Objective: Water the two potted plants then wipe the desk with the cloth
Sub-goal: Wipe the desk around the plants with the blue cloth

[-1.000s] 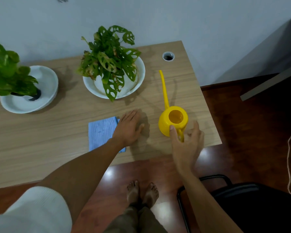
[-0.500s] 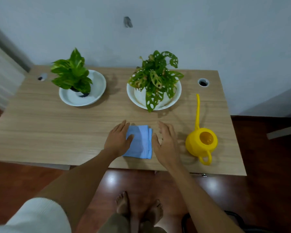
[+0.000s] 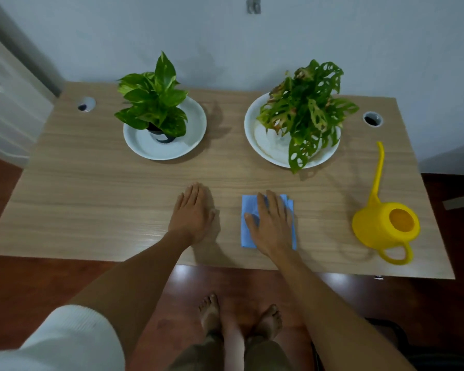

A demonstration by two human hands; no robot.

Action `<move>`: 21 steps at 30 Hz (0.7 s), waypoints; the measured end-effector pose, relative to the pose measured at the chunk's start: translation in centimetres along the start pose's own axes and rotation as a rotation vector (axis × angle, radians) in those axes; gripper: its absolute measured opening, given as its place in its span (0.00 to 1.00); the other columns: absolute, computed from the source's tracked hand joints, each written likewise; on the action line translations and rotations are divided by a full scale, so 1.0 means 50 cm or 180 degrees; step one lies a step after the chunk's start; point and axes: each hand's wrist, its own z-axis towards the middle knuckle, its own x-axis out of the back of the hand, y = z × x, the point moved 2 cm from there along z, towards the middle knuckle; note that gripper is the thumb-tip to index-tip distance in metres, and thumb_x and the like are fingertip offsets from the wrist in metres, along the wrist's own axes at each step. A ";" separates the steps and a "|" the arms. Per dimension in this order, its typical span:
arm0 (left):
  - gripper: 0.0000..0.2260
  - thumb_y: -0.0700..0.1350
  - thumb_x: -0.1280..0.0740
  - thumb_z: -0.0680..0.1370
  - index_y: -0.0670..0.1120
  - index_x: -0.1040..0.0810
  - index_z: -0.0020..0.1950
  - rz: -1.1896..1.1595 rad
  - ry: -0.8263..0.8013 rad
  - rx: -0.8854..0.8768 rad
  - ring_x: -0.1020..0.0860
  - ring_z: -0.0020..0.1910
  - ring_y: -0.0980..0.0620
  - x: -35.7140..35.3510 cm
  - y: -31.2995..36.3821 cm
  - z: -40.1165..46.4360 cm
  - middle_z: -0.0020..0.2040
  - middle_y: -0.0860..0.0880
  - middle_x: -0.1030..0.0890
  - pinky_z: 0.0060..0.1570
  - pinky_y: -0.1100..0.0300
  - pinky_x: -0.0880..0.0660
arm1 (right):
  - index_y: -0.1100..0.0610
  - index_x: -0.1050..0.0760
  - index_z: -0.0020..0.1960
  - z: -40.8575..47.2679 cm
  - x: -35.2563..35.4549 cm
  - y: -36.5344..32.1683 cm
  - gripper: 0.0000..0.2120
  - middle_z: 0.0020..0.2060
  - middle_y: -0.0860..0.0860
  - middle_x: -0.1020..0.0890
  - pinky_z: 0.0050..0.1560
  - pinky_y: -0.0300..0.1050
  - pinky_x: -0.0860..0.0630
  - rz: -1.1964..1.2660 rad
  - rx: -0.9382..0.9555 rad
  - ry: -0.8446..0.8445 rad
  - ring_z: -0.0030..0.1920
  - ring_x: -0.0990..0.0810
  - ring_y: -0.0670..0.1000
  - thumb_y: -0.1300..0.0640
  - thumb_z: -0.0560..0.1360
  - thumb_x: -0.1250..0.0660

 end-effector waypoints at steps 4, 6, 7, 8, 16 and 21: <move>0.35 0.61 0.48 0.84 0.43 0.54 0.84 0.0020 0.0118 -0.0134 0.58 0.84 0.48 -0.013 -0.035 0.019 0.85 0.45 0.55 0.81 0.51 0.62 | 0.52 0.40 0.83 -0.006 -0.062 0.013 0.34 0.83 0.56 0.42 0.81 0.65 0.49 -0.0554 -0.0052 0.0238 0.84 0.47 0.59 0.34 0.83 0.51; 0.36 0.62 0.49 0.84 0.43 0.54 0.84 -0.0032 0.0157 -0.0158 0.59 0.84 0.49 -0.023 -0.042 0.025 0.85 0.46 0.55 0.80 0.52 0.64 | 0.52 0.43 0.84 -0.011 -0.077 0.020 0.35 0.84 0.55 0.44 0.81 0.65 0.51 -0.0685 0.0002 0.0265 0.84 0.49 0.58 0.34 0.83 0.52; 0.36 0.62 0.49 0.84 0.43 0.54 0.84 -0.0028 0.0216 -0.0159 0.59 0.84 0.49 -0.028 -0.044 0.024 0.85 0.46 0.55 0.80 0.52 0.64 | 0.52 0.44 0.84 -0.014 -0.081 0.024 0.35 0.84 0.55 0.45 0.81 0.65 0.52 -0.0731 0.0035 0.0281 0.84 0.51 0.58 0.33 0.83 0.52; 0.36 0.63 0.49 0.84 0.43 0.53 0.84 0.0001 0.0291 -0.0167 0.58 0.84 0.49 -0.031 -0.046 0.025 0.85 0.46 0.54 0.81 0.51 0.63 | 0.53 0.45 0.84 -0.013 -0.079 0.028 0.36 0.84 0.55 0.46 0.81 0.65 0.52 -0.0769 0.0054 0.0317 0.84 0.51 0.57 0.33 0.84 0.52; 0.35 0.63 0.51 0.84 0.43 0.52 0.84 0.0176 0.0474 -0.0246 0.59 0.84 0.51 -0.045 -0.045 0.032 0.85 0.46 0.54 0.82 0.47 0.57 | 0.62 0.46 0.83 0.083 -0.026 0.116 0.40 0.84 0.59 0.48 0.82 0.64 0.53 -0.0545 -0.0781 0.0570 0.84 0.54 0.58 0.33 0.83 0.51; 0.35 0.62 0.49 0.84 0.43 0.52 0.84 0.0230 0.0476 -0.0220 0.59 0.84 0.51 -0.048 -0.050 0.035 0.85 0.46 0.54 0.82 0.46 0.56 | 0.65 0.45 0.82 0.135 -0.032 0.081 0.39 0.81 0.64 0.41 0.79 0.69 0.48 -0.0572 -0.1235 0.0747 0.83 0.47 0.60 0.36 0.84 0.53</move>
